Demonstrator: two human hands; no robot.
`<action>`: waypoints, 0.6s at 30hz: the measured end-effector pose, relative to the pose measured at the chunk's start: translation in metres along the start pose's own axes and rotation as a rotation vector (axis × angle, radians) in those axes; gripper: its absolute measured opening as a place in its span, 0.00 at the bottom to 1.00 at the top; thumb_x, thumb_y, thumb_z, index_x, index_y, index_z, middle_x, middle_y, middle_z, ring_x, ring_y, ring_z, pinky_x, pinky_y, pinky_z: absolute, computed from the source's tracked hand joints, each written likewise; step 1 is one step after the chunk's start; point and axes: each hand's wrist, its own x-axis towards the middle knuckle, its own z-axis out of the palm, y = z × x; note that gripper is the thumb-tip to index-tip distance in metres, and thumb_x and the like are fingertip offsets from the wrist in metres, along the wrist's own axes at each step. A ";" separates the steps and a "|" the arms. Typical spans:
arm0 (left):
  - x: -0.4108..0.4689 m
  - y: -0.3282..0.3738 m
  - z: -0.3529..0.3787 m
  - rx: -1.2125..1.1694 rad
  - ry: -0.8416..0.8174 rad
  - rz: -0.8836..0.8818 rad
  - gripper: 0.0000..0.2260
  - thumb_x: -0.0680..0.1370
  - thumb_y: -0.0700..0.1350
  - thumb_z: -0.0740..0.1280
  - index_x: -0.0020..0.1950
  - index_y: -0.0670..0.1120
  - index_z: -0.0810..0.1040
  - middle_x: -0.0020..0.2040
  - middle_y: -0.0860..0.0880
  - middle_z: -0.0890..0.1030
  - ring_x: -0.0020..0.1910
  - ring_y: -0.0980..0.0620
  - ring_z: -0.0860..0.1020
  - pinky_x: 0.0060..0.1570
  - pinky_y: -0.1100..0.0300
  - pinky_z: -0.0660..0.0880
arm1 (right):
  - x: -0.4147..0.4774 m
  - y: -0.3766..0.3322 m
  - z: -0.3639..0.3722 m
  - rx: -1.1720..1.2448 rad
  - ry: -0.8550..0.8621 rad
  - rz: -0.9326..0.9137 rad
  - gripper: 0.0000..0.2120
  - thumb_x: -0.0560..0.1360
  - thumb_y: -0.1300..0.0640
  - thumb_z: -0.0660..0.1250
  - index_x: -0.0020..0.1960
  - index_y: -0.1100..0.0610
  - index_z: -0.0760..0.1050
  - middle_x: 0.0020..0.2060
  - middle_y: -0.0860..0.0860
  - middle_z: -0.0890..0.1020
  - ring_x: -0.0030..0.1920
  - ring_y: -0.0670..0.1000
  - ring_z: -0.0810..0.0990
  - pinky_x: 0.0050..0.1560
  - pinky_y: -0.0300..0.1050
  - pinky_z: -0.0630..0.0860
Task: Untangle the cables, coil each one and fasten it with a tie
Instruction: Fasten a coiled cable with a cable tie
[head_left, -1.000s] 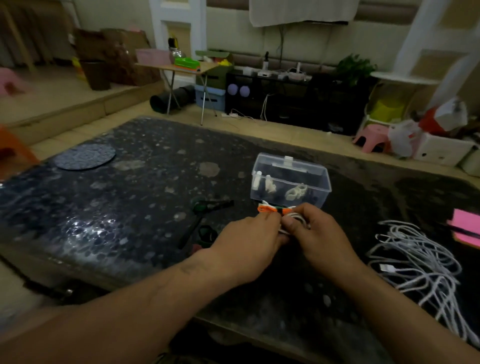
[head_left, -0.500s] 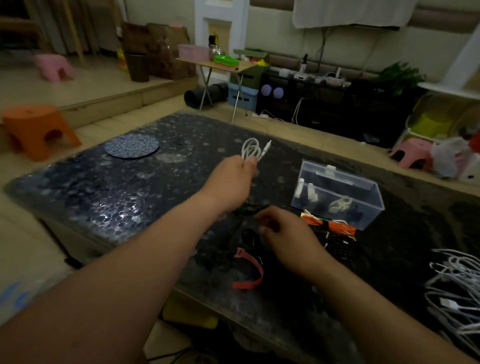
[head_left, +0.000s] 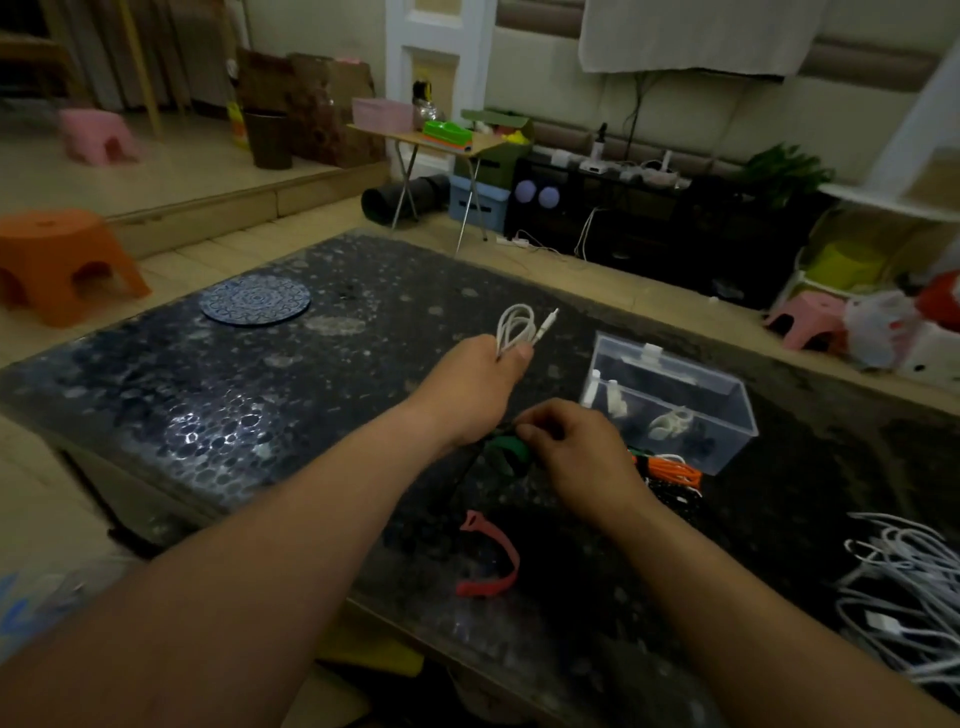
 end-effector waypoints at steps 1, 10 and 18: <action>-0.001 -0.001 0.003 0.022 -0.045 0.001 0.19 0.87 0.58 0.60 0.46 0.45 0.76 0.38 0.47 0.76 0.36 0.50 0.73 0.35 0.54 0.67 | -0.001 0.001 -0.003 0.013 0.008 0.005 0.04 0.83 0.56 0.70 0.54 0.50 0.83 0.45 0.43 0.85 0.45 0.40 0.82 0.45 0.38 0.76; -0.007 -0.017 0.023 0.142 -0.429 -0.144 0.17 0.85 0.56 0.67 0.41 0.46 0.76 0.33 0.46 0.74 0.29 0.50 0.71 0.32 0.59 0.71 | -0.008 0.020 0.001 0.082 0.157 0.141 0.07 0.80 0.60 0.66 0.44 0.54 0.80 0.41 0.49 0.84 0.43 0.48 0.81 0.41 0.44 0.71; 0.000 -0.033 0.011 0.562 -0.447 -0.123 0.13 0.84 0.56 0.67 0.46 0.48 0.77 0.43 0.47 0.81 0.43 0.47 0.79 0.44 0.54 0.73 | -0.018 0.042 0.002 0.142 0.213 0.286 0.05 0.84 0.56 0.64 0.50 0.49 0.76 0.46 0.50 0.84 0.48 0.52 0.84 0.54 0.59 0.82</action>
